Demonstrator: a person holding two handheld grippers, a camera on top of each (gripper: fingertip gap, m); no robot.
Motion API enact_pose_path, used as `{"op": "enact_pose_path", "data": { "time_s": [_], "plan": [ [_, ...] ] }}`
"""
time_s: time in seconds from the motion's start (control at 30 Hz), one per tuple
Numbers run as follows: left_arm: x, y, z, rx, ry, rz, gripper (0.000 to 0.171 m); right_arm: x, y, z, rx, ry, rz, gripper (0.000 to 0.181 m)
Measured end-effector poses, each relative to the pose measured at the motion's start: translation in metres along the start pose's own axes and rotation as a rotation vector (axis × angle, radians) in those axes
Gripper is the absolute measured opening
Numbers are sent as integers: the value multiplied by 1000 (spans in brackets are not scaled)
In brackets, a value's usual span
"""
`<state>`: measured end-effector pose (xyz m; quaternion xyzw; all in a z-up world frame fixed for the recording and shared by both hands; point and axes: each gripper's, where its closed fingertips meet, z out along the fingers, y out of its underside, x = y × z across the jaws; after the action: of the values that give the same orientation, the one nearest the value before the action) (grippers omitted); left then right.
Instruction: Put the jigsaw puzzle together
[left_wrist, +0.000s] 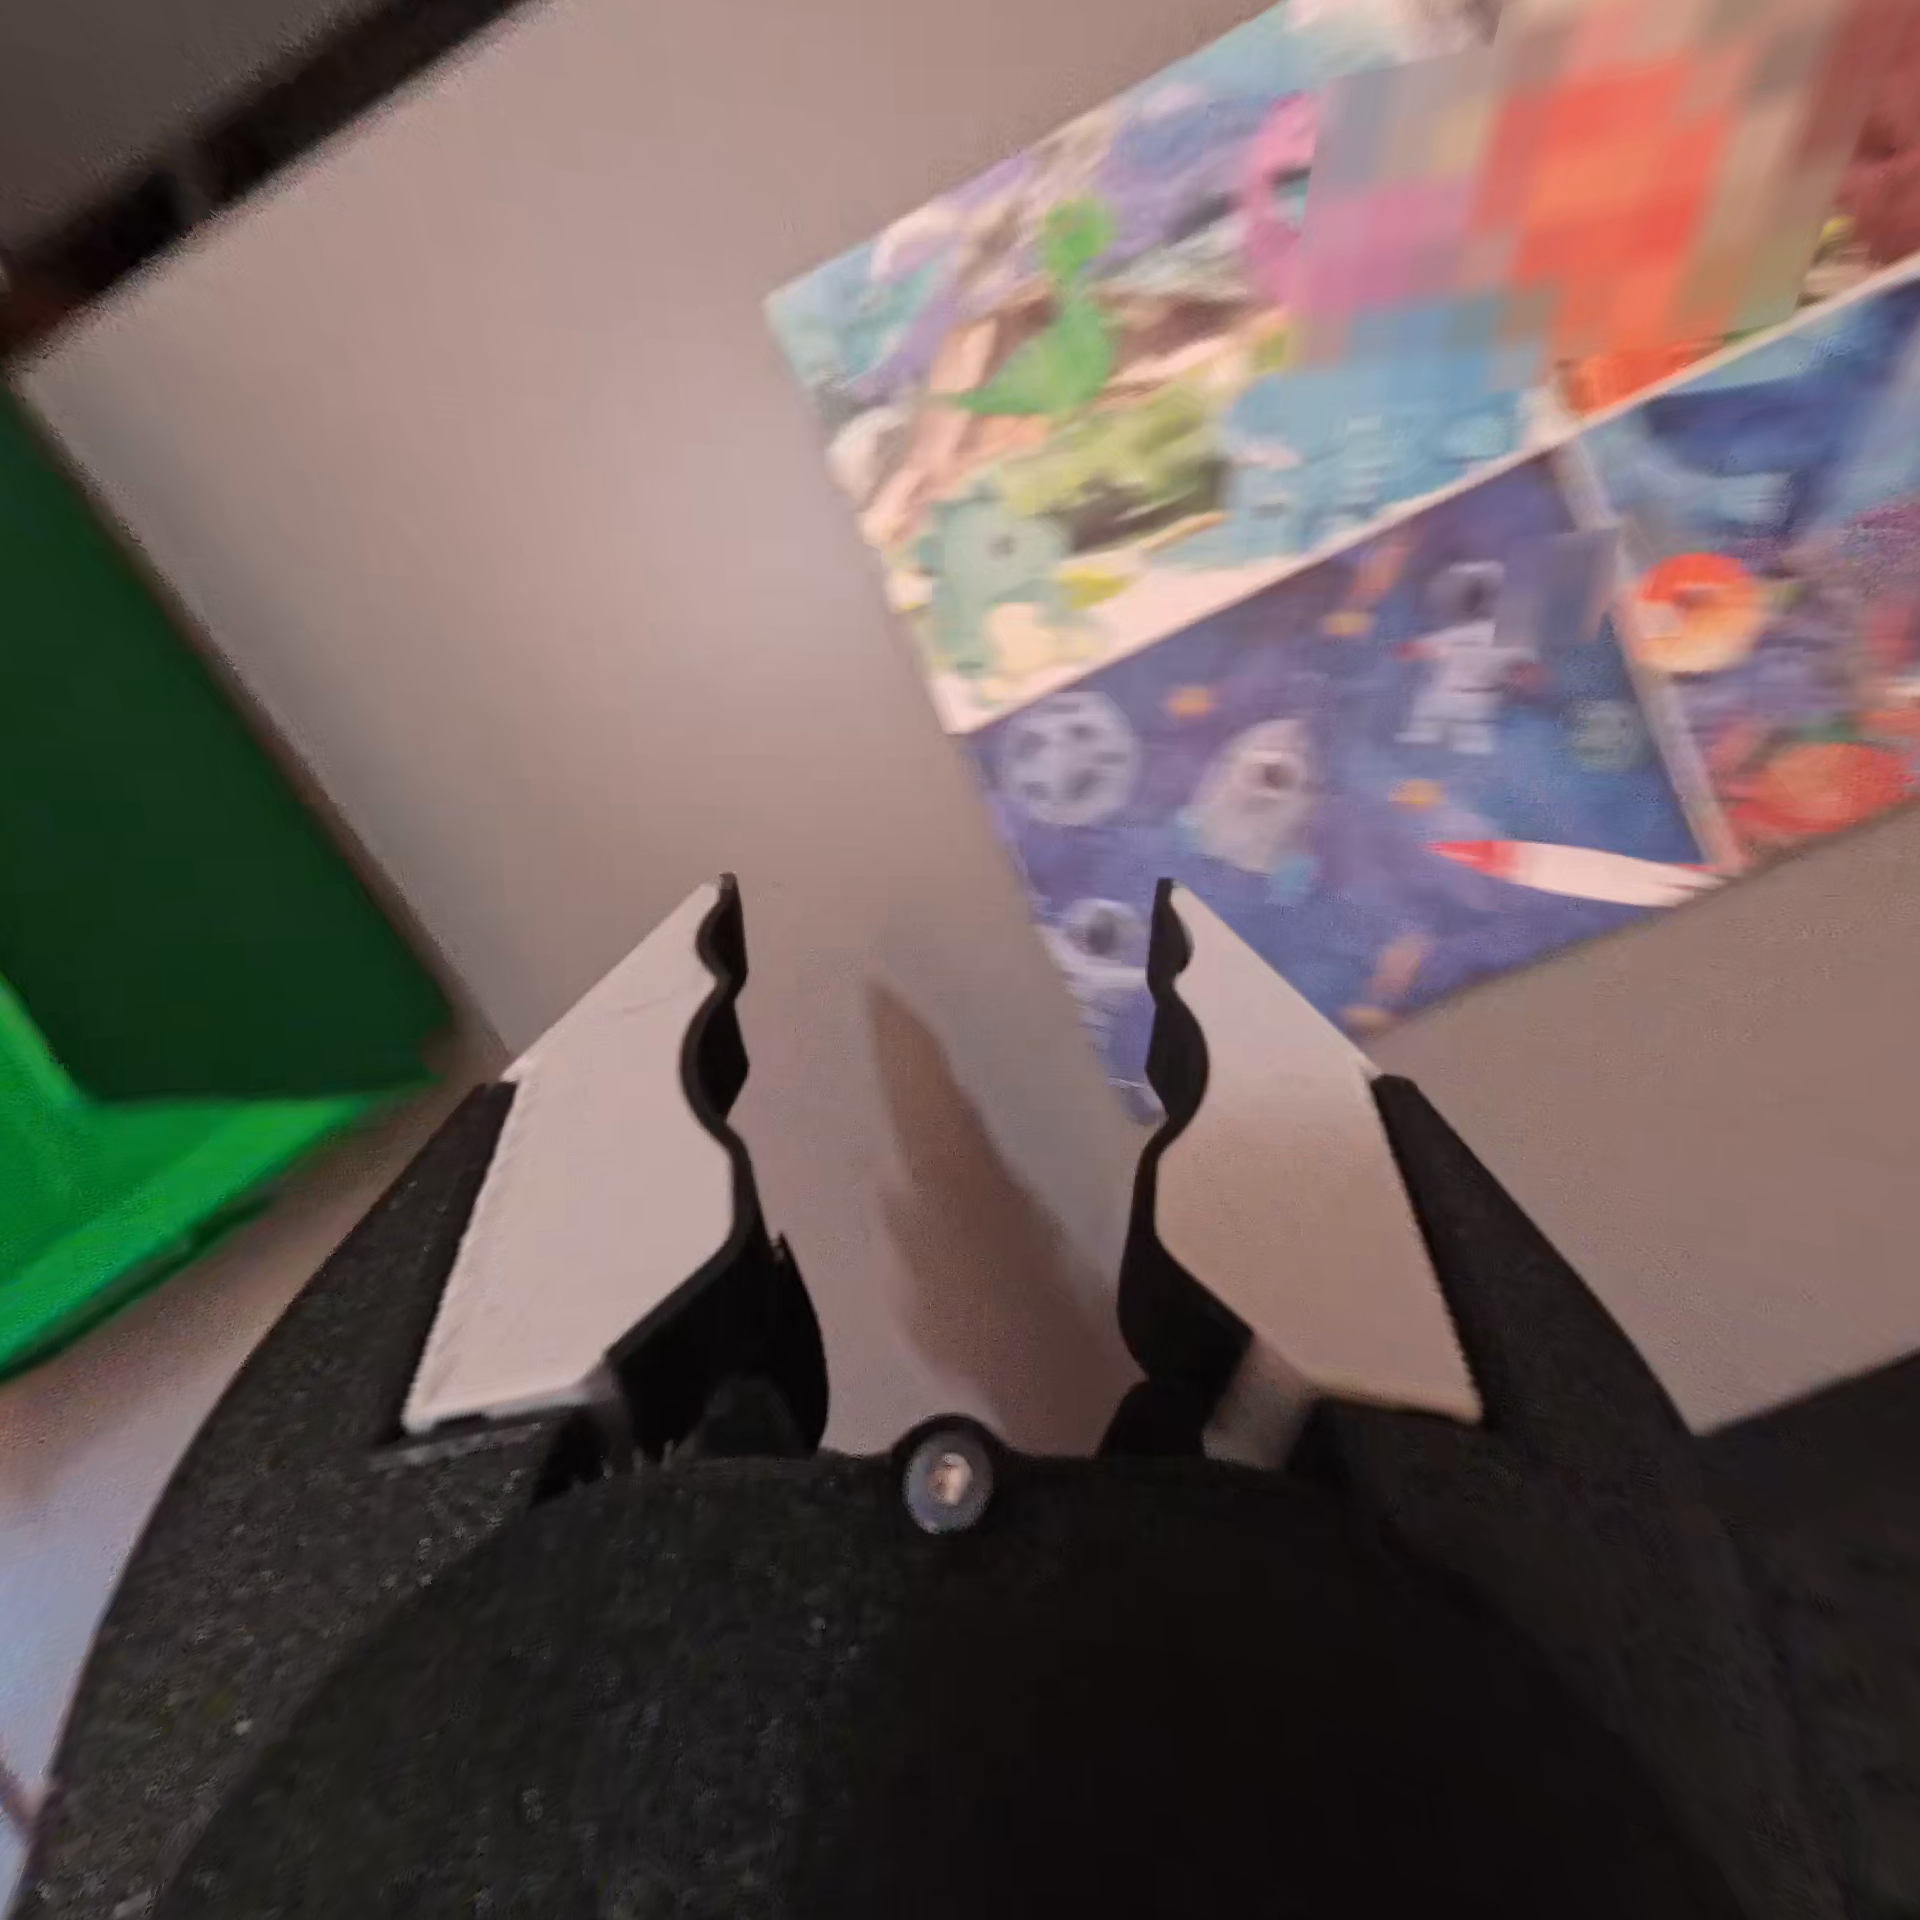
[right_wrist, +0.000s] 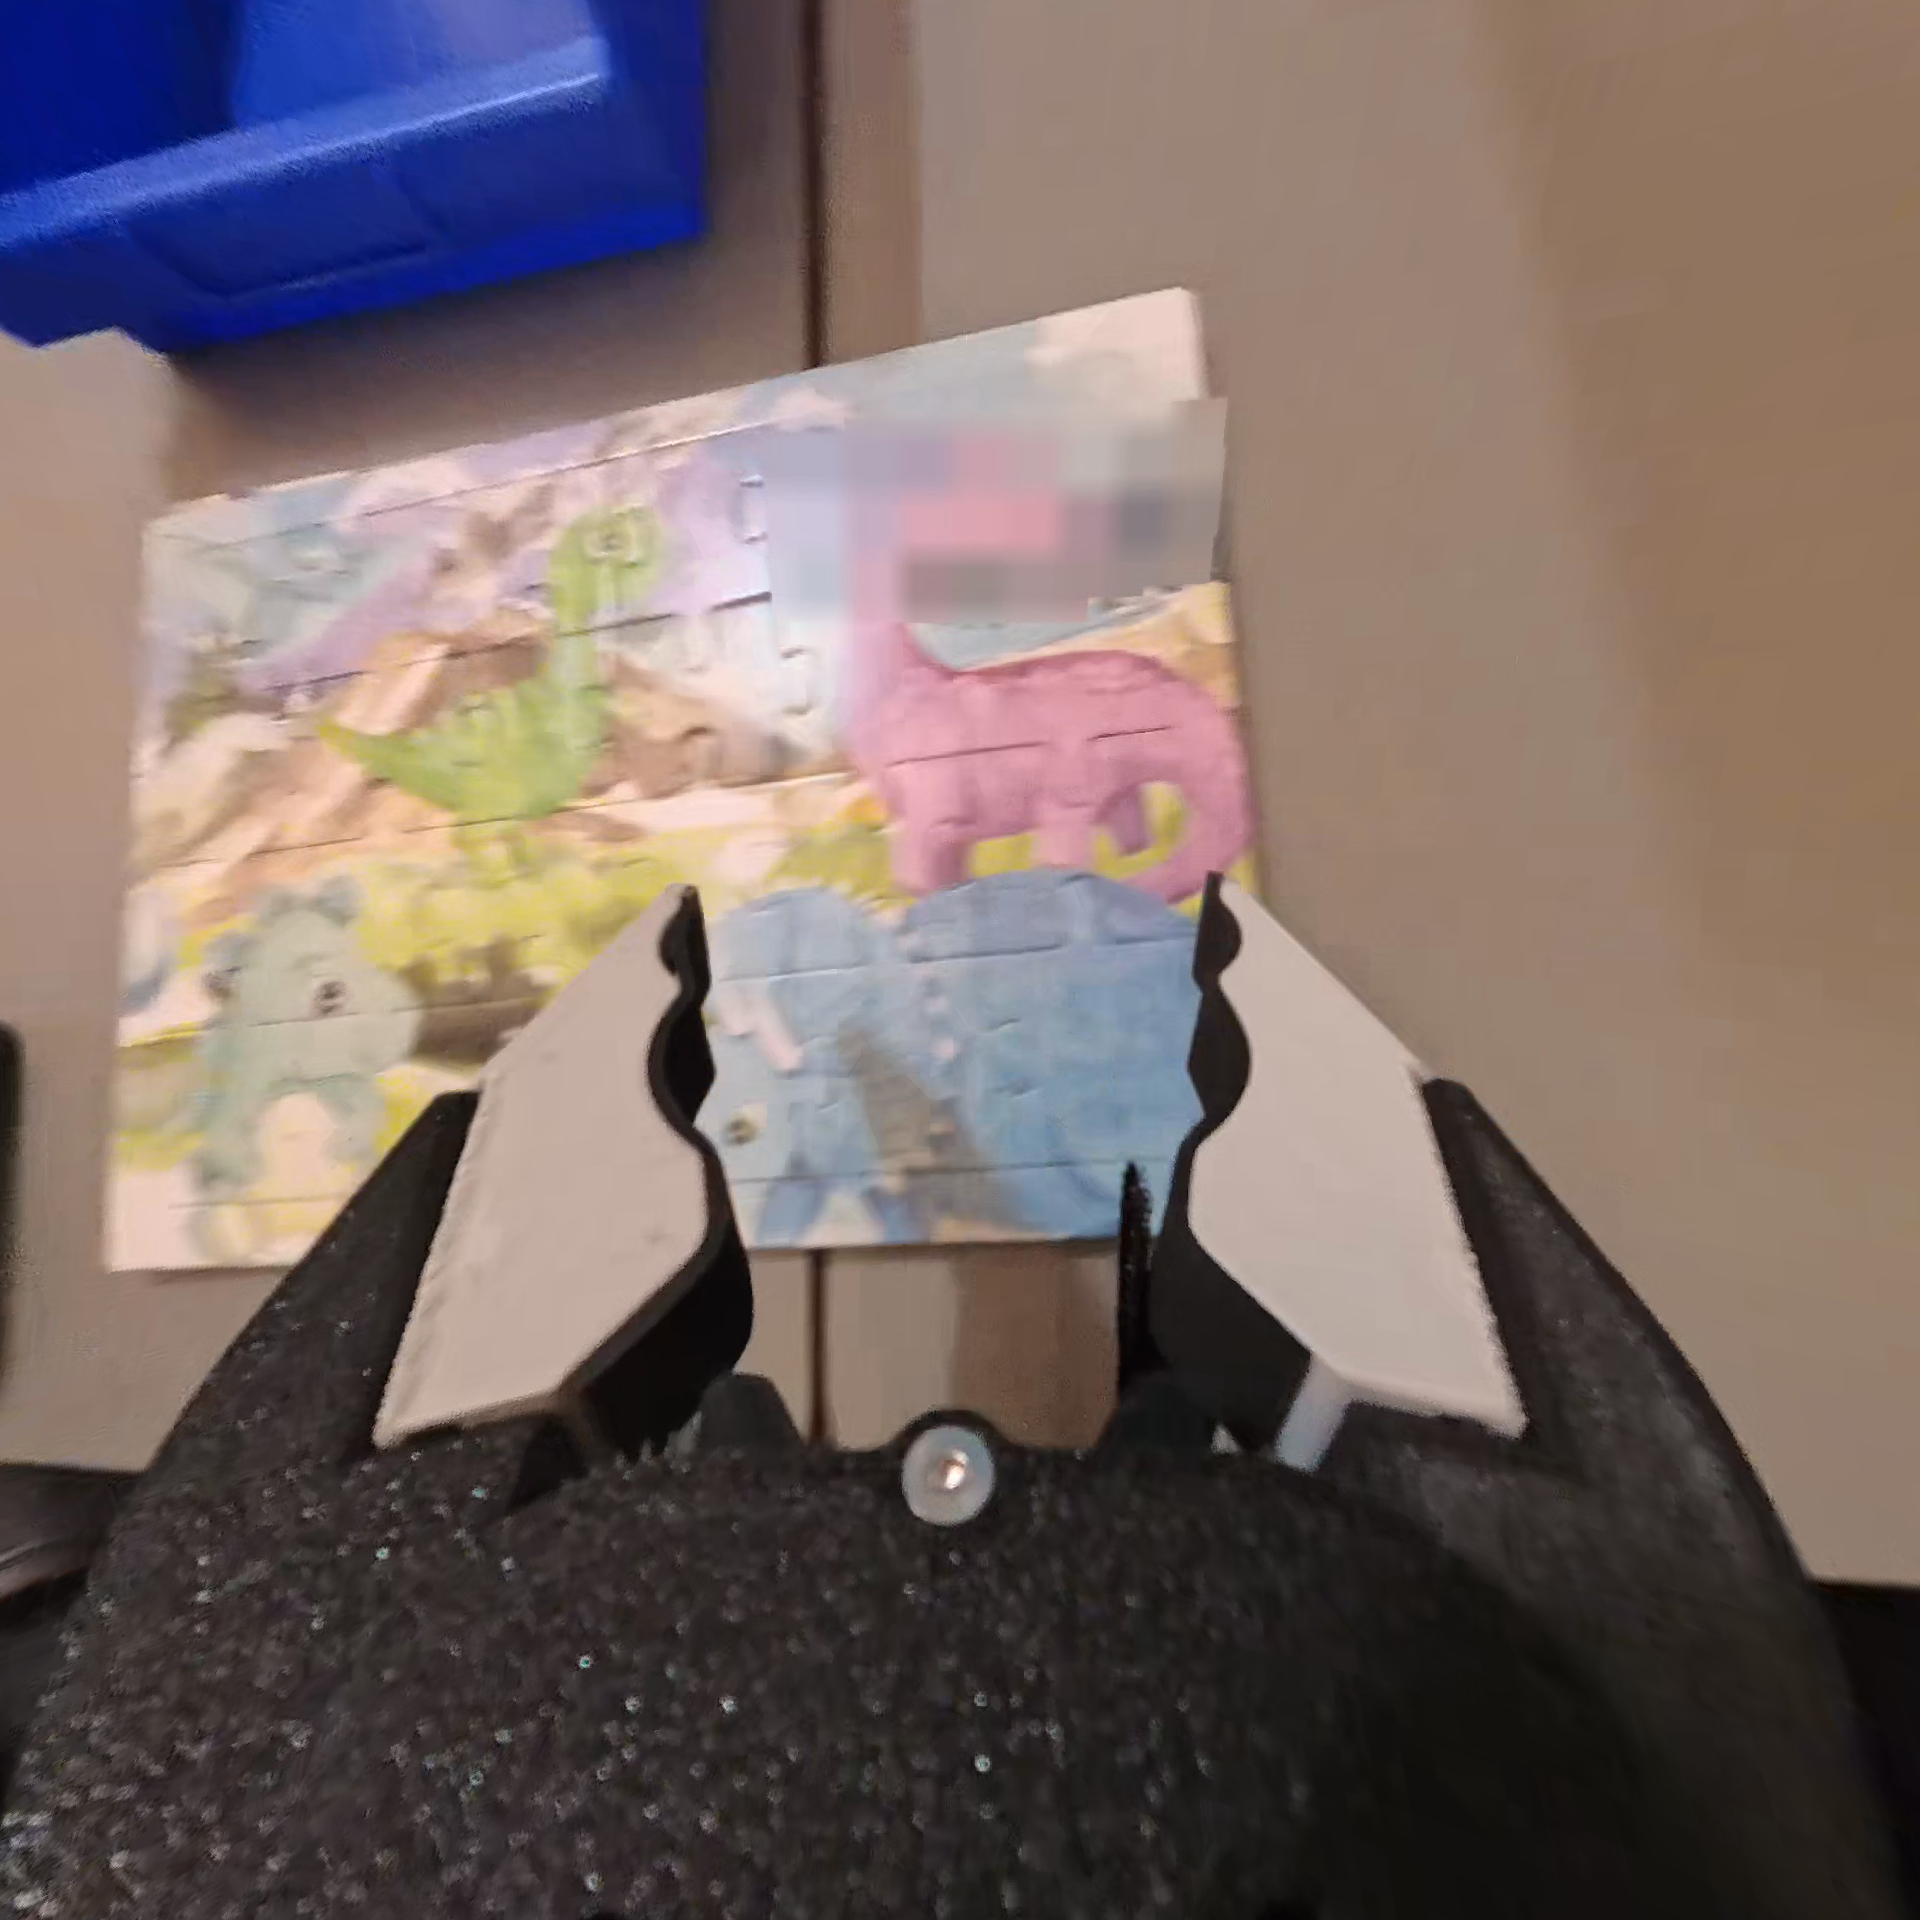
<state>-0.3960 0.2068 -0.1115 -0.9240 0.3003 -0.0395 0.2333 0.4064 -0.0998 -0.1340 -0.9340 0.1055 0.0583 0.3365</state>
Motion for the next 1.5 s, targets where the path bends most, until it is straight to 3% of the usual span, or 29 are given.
{"op": "enact_pose_path", "data": {
  "time_s": [0.07, 0.13, 0.2, 0.23, 0.33, 0.4, 0.5, 0.53, 0.6, 0.73, 0.83, 0.9, 0.93, 1.03, 1.27, 1.37, 1.5],
  "plan": [
    [75, -23, -26, 113, 28, 32, 78, 21, 0, 10, -18, -10, 6, 94],
    [212, -56, -35, 242, 335, 47, 70, 25, 1, 21, -44, -60, -16, 93],
    [355, -68, -33, 218, 659, 117, 54, 20, 6, 27, -93, -106, -34, 92],
    [410, -70, -22, 180, 712, 183, 50, 21, 8, 29, -111, -91, -56, 90],
    [526, -72, 19, 73, 732, 436, 42, 22, 13, 28, -144, -55, -97, 88],
    [570, -88, 33, 47, 743, 500, 41, 25, 23, 17, -187, -21, -101, 85],
    [601, -140, 42, 169, 665, 637, 56, 10, 29, -17, -53, -44, -16, 79],
    [610, -153, 49, 167, 648, 682, 70, -8, 33, -27, 14, -107, 50, 77],
    [632, -171, 68, 110, 644, 751, 81, -45, 53, -37, 86, -212, 182, 78],
    [674, -206, 94, 32, 691, 738, 95, -85, 87, -38, 232, -185, 326, 87],
    [690, -209, 109, -35, 696, 760, 106, -83, 91, -39, 363, -58, 346, 87],
    [694, -217, 117, -16, 675, 761, 100, -65, 95, -45, 405, 71, 390, 81],
    [696, -217, 116, -24, 693, 756, 100, -65, 94, -47, 430, 48, 427, 73],
    [701, -211, 112, -38, 727, 759, 106, -75, 89, -42, 429, -79, 494, 82],
    [704, -194, 106, -23, 711, 834, 105, -65, 77, -24, 363, 106, 478, 69],
    [703, -184, 98, -45, 753, 813, 110, -64, 69, -21, 390, 145, 542, 82],
    [688, -178, 93, -76, 769, 778, 117, -69, 53, -22, 410, -47, 678, 94]
  ]
}}
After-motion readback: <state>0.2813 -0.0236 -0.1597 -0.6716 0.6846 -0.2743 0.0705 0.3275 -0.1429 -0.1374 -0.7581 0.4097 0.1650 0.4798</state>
